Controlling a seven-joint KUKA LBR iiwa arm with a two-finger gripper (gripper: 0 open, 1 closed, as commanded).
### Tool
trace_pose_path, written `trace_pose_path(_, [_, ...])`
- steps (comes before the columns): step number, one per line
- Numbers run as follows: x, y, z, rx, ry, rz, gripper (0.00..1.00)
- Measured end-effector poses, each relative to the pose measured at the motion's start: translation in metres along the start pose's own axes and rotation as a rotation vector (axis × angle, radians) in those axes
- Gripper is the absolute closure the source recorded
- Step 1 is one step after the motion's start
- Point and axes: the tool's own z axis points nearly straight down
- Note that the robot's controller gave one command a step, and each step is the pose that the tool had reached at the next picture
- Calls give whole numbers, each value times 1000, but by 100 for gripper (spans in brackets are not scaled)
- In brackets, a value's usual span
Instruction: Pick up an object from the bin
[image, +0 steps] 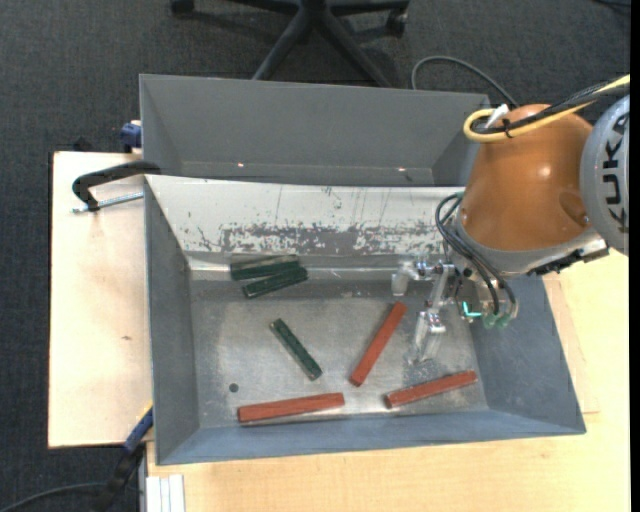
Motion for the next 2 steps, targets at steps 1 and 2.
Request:
trace_pose_path(1, [-28, -7, 149, 0, 1, -100, 0])
trace_pose_path(2, [-29, -7, 144, 1, -6, -100, 100])
